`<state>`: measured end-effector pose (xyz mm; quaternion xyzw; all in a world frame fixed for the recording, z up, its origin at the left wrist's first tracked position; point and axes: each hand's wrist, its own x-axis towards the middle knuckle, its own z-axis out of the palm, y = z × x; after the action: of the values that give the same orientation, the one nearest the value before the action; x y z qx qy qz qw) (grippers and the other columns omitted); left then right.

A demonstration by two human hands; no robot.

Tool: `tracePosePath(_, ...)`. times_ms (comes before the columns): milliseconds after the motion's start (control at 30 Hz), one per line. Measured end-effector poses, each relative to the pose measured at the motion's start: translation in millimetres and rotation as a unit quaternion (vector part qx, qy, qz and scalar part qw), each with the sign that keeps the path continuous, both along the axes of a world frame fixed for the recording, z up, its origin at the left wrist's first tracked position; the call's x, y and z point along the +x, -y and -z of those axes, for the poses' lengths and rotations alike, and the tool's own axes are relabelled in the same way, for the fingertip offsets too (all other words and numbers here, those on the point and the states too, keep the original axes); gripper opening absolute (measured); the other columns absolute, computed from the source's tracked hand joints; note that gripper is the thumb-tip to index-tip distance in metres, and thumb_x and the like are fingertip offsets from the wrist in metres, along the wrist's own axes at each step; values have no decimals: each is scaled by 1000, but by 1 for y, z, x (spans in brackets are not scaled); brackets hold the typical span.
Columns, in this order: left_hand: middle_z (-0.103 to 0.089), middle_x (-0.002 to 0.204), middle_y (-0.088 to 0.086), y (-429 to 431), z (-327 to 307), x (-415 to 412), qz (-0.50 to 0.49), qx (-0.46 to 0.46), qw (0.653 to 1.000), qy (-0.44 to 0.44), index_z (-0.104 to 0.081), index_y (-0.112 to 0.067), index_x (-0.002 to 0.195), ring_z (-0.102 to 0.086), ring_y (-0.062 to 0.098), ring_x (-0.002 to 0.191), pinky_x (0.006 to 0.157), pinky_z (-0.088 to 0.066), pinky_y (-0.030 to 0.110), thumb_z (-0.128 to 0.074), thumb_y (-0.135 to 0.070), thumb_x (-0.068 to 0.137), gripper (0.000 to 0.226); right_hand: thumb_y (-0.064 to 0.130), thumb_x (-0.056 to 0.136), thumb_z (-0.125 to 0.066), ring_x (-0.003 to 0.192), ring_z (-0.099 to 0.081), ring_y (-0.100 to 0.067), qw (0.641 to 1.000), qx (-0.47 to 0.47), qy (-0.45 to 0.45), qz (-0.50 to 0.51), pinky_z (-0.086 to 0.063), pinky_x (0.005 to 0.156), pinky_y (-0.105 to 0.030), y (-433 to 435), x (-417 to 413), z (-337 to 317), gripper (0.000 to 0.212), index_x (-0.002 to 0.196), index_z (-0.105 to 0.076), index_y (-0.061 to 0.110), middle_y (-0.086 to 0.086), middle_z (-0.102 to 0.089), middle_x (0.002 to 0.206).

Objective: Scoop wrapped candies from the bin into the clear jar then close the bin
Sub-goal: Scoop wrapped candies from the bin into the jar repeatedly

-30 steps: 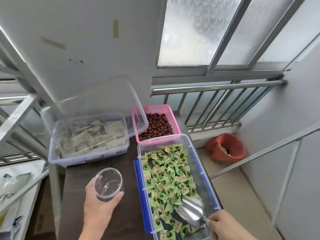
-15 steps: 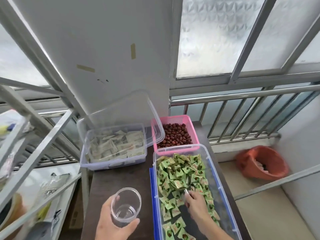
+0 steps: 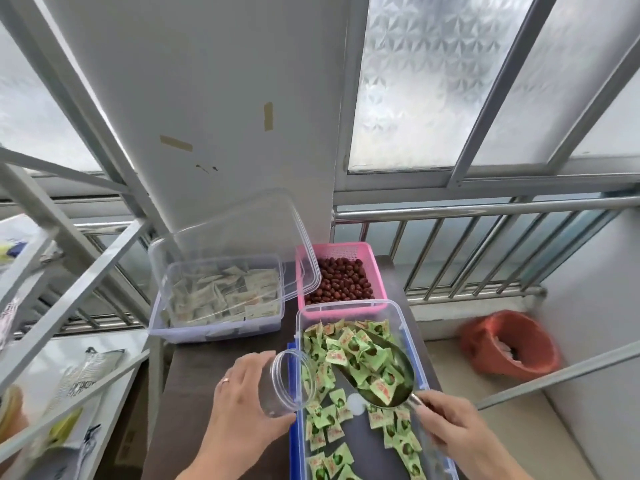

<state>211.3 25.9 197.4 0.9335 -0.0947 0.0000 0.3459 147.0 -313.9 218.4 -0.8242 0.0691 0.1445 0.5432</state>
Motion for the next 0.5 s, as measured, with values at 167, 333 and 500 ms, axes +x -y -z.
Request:
tracePosePath(167,-39,127,-28,15,-4,4,43,4,998,54,-42,-43,141,-42,1,123,104,-31,27,-77,-59,58,91,37,91,-55,48,-45,-6,967,-190,-6,-169,-40,50,-30,-2,24,-122,34,76,-62,8,-3,-62,55)
tracePosePath(333,-48,129,-19,28,-7,0,73,-7,993,96,-48,-37,137,-47,7,124,103,-40,33,-77,-58,60,85,34,94,-46,67,-62,-24,856,-420,3,-300,-56,69,-41,-53,51,-189,34,77,-61,9,-9,-69,74)
tracePosePath(500,-42,129,-28,28,-4,-9,62,-56,994,75,-41,-49,132,-51,4,120,103,-45,34,-82,-56,55,89,33,96,-43,66,-55,-25,817,-480,44,-318,-43,54,-35,-62,49,-214,36,76,-59,8,-9,-58,71)
